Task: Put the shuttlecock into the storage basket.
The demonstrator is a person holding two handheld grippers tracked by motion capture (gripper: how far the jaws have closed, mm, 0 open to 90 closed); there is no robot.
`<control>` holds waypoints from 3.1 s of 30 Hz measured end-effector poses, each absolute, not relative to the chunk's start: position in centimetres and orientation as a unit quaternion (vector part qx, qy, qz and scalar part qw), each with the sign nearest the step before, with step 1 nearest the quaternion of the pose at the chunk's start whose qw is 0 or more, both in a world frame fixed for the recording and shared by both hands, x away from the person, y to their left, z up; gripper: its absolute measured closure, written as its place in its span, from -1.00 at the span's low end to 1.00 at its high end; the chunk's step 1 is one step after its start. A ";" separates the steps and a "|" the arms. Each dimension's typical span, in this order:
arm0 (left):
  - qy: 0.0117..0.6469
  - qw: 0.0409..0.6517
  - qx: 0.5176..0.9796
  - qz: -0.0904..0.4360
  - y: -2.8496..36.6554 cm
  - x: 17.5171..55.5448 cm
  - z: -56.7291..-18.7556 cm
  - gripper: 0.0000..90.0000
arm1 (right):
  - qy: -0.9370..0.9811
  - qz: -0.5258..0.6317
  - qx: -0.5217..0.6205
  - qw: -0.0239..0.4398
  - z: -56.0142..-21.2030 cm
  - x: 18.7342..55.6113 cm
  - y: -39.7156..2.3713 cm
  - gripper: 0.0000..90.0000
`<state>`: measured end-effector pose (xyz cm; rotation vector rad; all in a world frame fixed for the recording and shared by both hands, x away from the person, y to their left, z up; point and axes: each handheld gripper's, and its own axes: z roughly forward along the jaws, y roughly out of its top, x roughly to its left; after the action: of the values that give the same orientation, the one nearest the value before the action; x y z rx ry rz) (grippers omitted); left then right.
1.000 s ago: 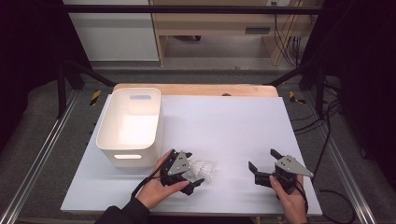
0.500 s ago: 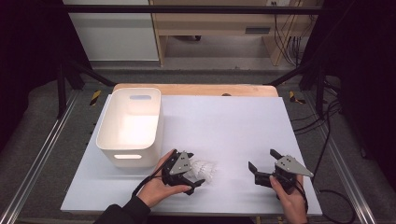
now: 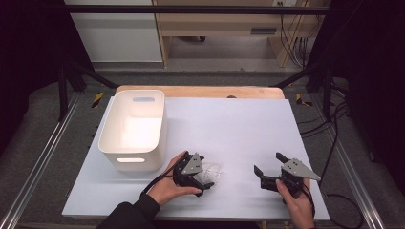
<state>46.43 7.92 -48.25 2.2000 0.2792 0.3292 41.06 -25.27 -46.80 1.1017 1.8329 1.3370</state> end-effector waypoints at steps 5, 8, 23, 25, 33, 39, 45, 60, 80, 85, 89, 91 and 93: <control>0.117 0.429 0.886 0.129 7.4 47.0 -48.4 -0.90 | 0.693 0.504 0.416 0.303 -46.8 41.1 -25.2 -0.90; 0.120 0.430 0.886 0.127 7.1 47.3 -48.4 -0.89 | 0.693 0.505 0.416 0.302 -46.8 41.1 -25.2 -0.90; 0.156 0.424 0.882 0.134 6.9 47.8 -48.3 -0.42 | 0.695 0.505 0.416 0.298 -46.9 41.2 -25.2 -0.90; 0.156 0.419 0.884 0.139 6.9 47.8 -48.3 -0.28 | 0.696 0.505 0.416 0.297 -46.9 41.2 -25.2 -0.90; 0.150 0.400 0.892 0.148 6.6 47.6 -48.4 -0.06 | 0.694 0.506 0.417 0.296 -46.9 41.2 -25.2 -0.90; 0.143 0.391 0.896 0.154 6.3 47.5 -48.3 0.08 | 0.695 0.505 0.417 0.296 -46.8 41.2 -25.2 -0.90; 0.134 0.383 0.900 0.160 6.1 47.3 -48.2 0.18 | 0.695 0.506 0.417 0.295 -46.8 41.2 -25.2 -0.90; 0.112 0.366 0.908 0.172 5.4 47.1 -48.0 0.44 | 0.696 0.506 0.416 0.294 -46.8 41.2 -25.2 -0.90; 0.148 0.424 0.875 0.182 6.2 47.5 -45.0 0.44 | 0.692 0.509 0.419 0.294 -46.7 41.1 -25.3 -0.90; 0.149 0.442 0.864 0.191 6.2 47.7 -43.0 0.44 | 0.691 0.511 0.419 0.294 -46.7 41.1 -25.3 -0.90; 0.155 0.460 0.853 0.194 6.2 47.9 -41.3 0.44 | 0.690 0.511 0.417 0.297 -46.7 41.1 -25.4 -0.90; 0.154 0.466 0.849 0.197 6.2 47.9 -40.5 0.44 | 0.690 0.511 0.417 0.298 -46.7 41.1 -25.4 -0.90; 0.153 0.470 0.846 0.201 6.2 48.0 -39.8 0.44 | 0.690 0.511 0.417 0.297 -46.7 41.1 -25.4 -0.90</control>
<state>48.00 6.17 -39.82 2.0725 0.3744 0.4916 41.09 -25.36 -46.67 1.1091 1.8337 1.3595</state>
